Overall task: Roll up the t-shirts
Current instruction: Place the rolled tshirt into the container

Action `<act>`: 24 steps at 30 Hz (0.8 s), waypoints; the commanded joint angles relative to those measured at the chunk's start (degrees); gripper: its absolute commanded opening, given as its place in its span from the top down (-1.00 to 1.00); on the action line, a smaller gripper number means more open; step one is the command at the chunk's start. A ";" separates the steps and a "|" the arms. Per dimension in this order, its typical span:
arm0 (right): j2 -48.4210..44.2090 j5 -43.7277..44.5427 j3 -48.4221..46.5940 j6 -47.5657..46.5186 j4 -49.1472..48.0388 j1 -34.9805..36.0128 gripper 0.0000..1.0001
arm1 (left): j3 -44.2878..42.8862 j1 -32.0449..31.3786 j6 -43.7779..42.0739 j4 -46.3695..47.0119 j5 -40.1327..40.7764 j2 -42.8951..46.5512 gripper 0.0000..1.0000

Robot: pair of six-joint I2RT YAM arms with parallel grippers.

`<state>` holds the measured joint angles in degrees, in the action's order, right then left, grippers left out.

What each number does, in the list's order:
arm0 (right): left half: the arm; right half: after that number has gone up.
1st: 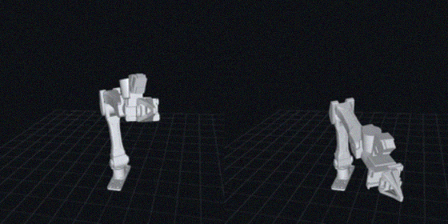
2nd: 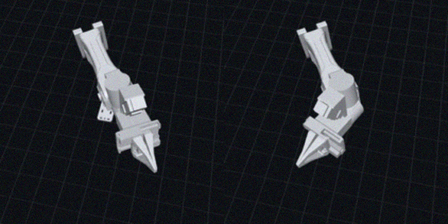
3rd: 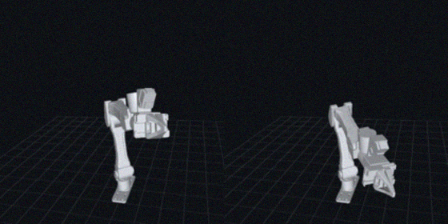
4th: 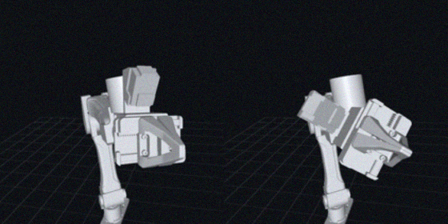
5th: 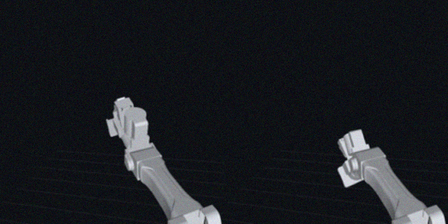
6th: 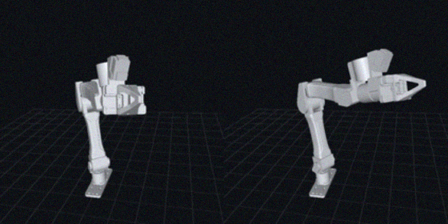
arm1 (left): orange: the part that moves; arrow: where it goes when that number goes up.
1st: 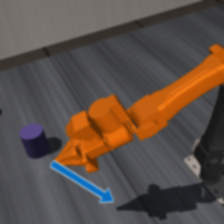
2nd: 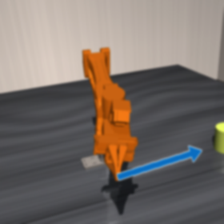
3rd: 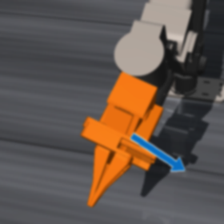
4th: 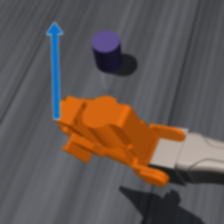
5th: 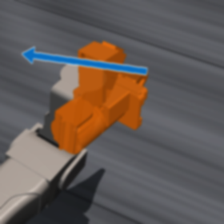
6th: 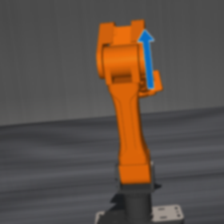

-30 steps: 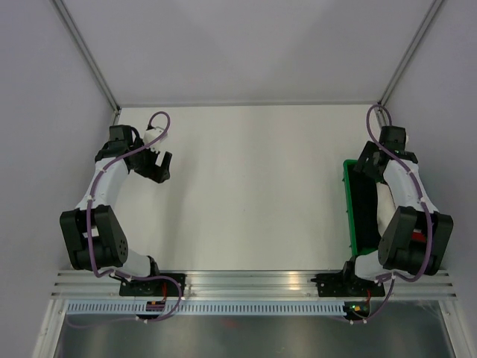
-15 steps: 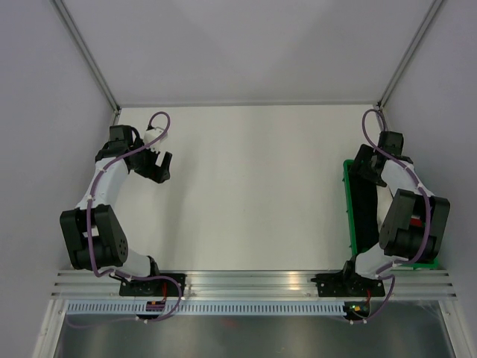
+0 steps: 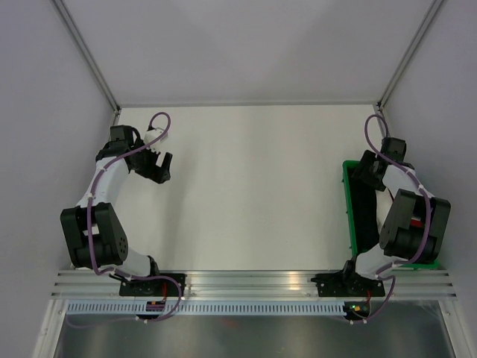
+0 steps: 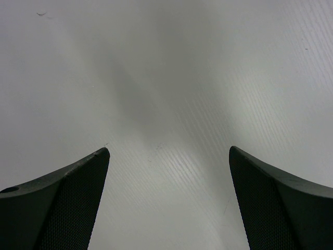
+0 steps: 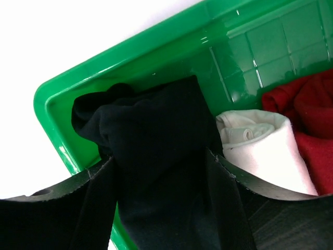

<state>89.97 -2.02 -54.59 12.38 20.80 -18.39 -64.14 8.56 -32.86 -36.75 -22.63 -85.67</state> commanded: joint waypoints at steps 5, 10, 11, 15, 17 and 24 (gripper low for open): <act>-6.12 -0.53 6.33 2.82 9.79 0.02 -0.36 | -1.87 0.32 -1.42 0.19 -1.36 0.06 -1.00; -9.29 3.34 6.86 3.35 10.76 0.02 -0.39 | -1.69 0.23 -1.59 0.10 -1.71 0.33 -0.99; -9.46 3.34 6.86 3.44 10.15 0.02 -0.42 | -1.69 0.23 -1.59 0.10 -1.89 0.33 -1.00; -6.93 2.37 4.50 3.61 9.52 0.02 -0.43 | -1.52 0.32 -1.68 0.19 -1.80 0.76 -1.00; -7.00 2.20 4.31 3.61 9.88 0.02 -0.42 | -1.34 0.23 -1.77 0.10 -1.63 0.94 -0.99; -12.00 0.44 10.36 6.68 10.76 0.02 -0.38 | -1.69 0.23 -1.77 0.19 -1.80 0.59 -1.00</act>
<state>81.08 -1.45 -48.16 16.10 25.15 -18.24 -64.14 8.56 -32.88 -36.75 -22.68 -85.67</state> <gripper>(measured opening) 0.698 0.995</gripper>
